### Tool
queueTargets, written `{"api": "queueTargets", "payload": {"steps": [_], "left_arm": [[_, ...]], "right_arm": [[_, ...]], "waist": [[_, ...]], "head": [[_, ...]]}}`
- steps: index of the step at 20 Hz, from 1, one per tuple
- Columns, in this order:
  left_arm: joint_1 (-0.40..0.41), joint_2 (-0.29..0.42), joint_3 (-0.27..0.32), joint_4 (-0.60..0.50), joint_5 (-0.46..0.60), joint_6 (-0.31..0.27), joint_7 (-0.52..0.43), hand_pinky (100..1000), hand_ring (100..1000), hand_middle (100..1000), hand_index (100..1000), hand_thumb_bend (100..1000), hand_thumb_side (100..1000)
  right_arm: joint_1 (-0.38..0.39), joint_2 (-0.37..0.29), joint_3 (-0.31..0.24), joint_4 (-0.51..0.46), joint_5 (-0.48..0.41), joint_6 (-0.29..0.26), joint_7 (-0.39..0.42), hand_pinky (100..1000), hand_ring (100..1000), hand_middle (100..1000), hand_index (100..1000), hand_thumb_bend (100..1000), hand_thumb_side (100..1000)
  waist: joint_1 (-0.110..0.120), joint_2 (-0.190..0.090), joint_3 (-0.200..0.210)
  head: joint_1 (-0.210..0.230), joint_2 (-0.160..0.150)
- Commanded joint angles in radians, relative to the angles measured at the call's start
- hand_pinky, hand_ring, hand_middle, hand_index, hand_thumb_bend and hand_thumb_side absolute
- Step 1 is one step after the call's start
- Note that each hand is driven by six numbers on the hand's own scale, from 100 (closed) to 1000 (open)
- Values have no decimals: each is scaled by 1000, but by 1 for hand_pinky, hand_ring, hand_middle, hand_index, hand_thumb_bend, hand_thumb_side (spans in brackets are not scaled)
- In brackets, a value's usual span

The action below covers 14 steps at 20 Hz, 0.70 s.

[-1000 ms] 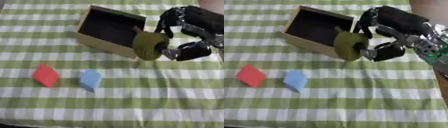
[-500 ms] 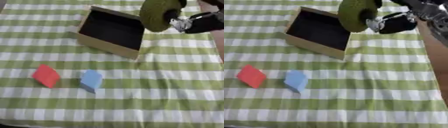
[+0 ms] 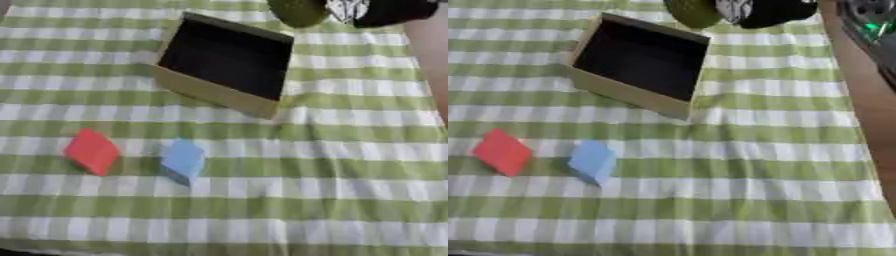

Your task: Pick up objects on the table and place them in the box.

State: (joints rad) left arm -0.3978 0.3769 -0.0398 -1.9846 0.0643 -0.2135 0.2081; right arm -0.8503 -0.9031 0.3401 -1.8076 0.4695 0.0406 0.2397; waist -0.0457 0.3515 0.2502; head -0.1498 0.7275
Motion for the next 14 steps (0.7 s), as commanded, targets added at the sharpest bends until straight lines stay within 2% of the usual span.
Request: {"api": "queueTargets", "payload": {"steps": [1, 8, 14], "left_arm": [[-21, 15, -2, -15, 4, -2, -5, 820, 764, 781, 916, 247, 650], [-33, 12, -2, -15, 6, -4, -5, 821, 765, 782, 916, 244, 653], [-39, 9, -2, -15, 6, -4, -5, 821, 765, 783, 916, 242, 655]], "right_arm": [[-47, 33, 14, 96, 50, -25, 8, 813, 686, 341, 646, 100, 246], [-66, 118, 40, 313, 119, -93, -27, 812, 703, 348, 652, 100, 253], [-56, 139, 48, 397, 160, -140, -47, 812, 709, 362, 659, 100, 263]], "waist": [[-12, -21, 8], [-15, -2, 30], [-14, 10, 34]], "head": [[-11, -13], [-22, -20], [-22, -22]]}}
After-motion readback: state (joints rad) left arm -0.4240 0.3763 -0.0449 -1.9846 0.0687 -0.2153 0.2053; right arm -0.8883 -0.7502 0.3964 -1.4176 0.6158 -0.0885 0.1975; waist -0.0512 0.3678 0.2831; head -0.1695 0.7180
